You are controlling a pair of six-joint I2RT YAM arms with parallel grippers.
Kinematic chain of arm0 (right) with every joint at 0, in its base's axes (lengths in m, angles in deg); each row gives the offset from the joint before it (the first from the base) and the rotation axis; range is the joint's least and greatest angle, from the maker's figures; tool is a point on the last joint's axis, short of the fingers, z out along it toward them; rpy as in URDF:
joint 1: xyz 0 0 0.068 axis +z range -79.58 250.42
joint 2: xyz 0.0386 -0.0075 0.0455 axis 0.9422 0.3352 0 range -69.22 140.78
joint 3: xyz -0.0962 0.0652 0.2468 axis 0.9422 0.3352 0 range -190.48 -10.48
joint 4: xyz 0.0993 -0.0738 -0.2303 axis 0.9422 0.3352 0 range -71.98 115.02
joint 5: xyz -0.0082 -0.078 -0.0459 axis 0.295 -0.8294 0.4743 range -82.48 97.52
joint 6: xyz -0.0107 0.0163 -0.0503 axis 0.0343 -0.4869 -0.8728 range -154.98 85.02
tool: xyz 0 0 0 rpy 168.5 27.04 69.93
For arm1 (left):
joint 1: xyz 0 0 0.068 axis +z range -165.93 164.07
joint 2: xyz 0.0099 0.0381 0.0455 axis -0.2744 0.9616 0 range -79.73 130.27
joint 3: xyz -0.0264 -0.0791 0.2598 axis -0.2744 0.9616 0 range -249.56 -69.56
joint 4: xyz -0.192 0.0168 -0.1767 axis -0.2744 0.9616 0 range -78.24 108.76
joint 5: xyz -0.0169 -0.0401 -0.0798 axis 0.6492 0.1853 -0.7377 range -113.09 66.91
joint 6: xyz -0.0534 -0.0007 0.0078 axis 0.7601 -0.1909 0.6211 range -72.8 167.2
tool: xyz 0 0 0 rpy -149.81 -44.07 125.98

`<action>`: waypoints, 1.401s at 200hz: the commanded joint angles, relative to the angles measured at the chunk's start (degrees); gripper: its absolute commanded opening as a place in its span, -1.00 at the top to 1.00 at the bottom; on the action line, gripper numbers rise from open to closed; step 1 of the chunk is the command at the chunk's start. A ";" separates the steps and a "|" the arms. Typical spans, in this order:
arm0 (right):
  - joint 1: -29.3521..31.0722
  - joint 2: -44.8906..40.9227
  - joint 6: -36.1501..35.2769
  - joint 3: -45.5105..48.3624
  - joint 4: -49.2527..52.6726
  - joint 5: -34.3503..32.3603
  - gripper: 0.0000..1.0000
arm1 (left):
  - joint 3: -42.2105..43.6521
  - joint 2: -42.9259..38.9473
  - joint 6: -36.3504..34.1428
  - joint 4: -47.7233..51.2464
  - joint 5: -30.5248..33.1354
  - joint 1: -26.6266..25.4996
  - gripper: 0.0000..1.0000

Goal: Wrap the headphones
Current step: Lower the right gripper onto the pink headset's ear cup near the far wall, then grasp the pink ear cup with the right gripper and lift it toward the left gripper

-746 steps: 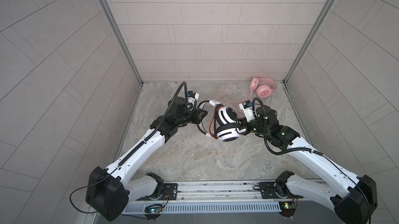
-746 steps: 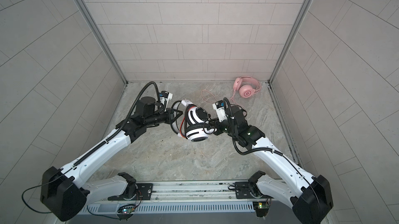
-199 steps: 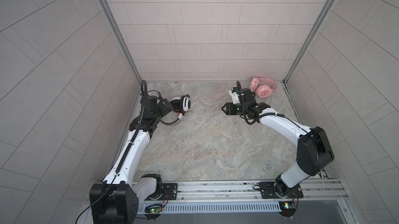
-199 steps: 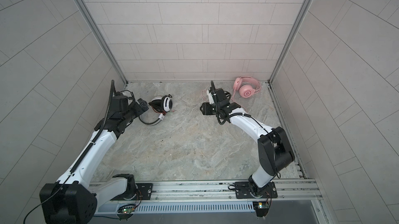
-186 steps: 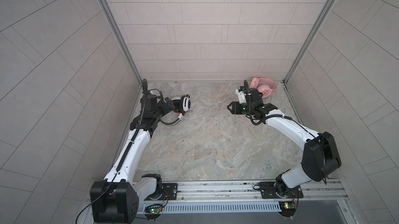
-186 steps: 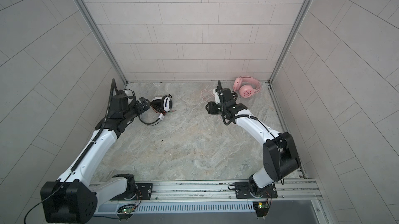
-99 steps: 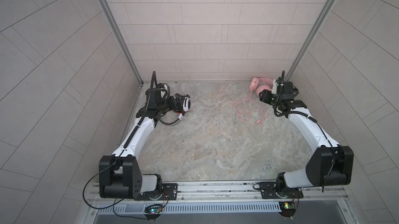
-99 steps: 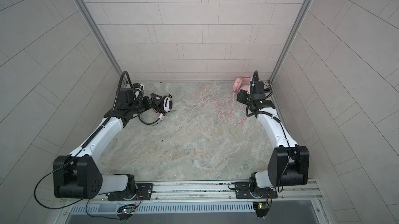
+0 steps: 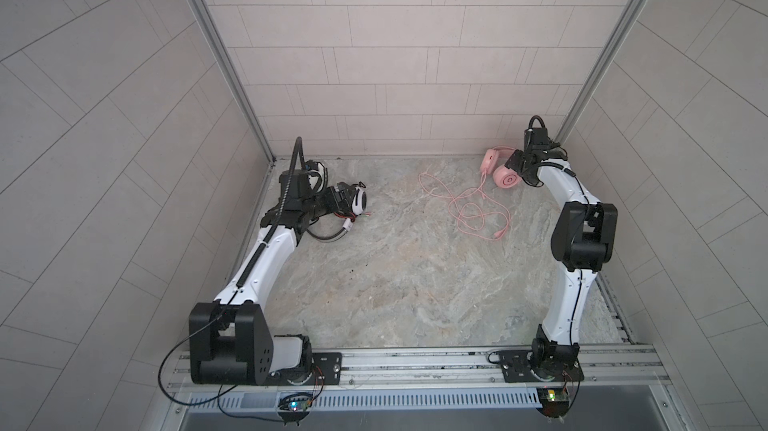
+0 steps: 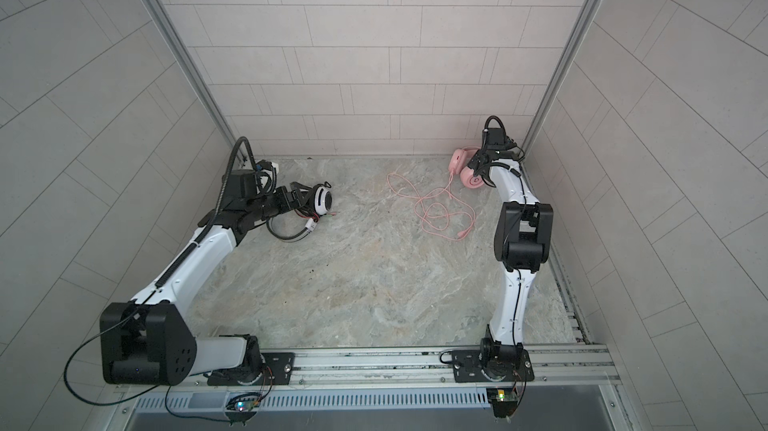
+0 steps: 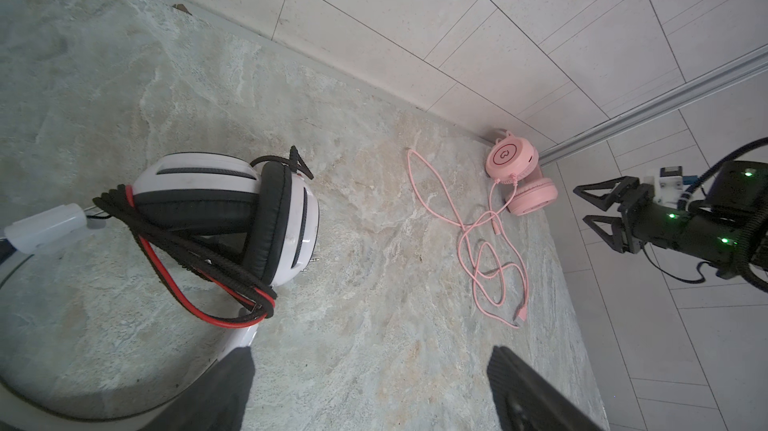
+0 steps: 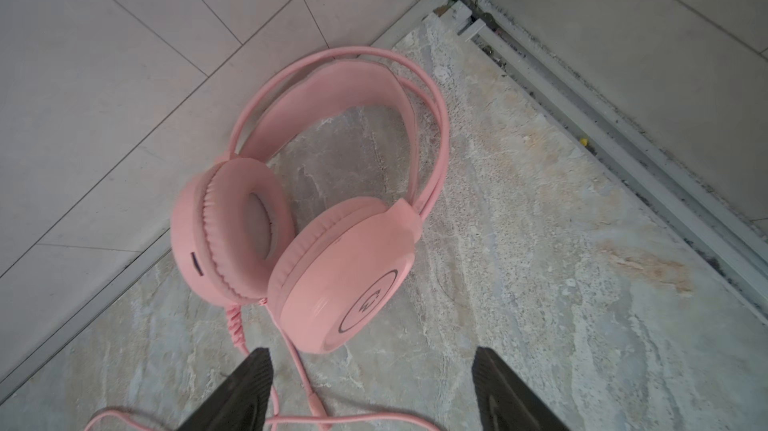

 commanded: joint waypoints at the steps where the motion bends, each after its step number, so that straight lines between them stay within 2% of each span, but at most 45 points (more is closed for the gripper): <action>1: -1.19 2.69 3.91 -6.92 6.61 -0.94 -0.85 | -1.67 -1.60 -1.26 0.41 -0.05 0.38 -0.89; 21: -1.66 6.37 6.33 -12.35 8.54 0.92 -0.98 | -1.90 -1.38 -1.13 0.44 -0.14 0.73 -0.89; 64: -1.61 11.92 14.58 -18.70 9.63 6.19 -0.98 | -2.20 -1.07 -0.73 1.06 -0.13 1.93 -0.89; 139: -1.66 16.81 25.16 -19.44 7.79 9.24 -0.98 | -2.32 -0.36 -0.29 1.67 0.38 2.47 -0.88; 209: -2.48 24.52 29.23 -25.31 7.44 11.67 -0.98 | -2.40 -0.69 -0.43 2.24 1.15 2.86 -0.87; 238: -3.06 23.87 24.76 -24.85 9.50 13.91 -0.71 | -2.46 -0.70 -0.38 2.64 1.51 3.09 -0.87; 256: -3.06 20.88 20.15 -22.58 10.18 13.13 -0.41 | -2.46 -0.64 -0.25 2.64 1.38 3.04 -0.86; 268: -3.06 17.40 17.00 -18.96 9.24 11.81 -0.29 | -2.53 -0.60 -0.07 2.63 1.34 3.09 -0.86; 280: -3.06 13.33 13.78 -14.47 6.96 10.46 0.00 | -2.46 -0.64 0.09 2.64 1.26 3.11 -0.85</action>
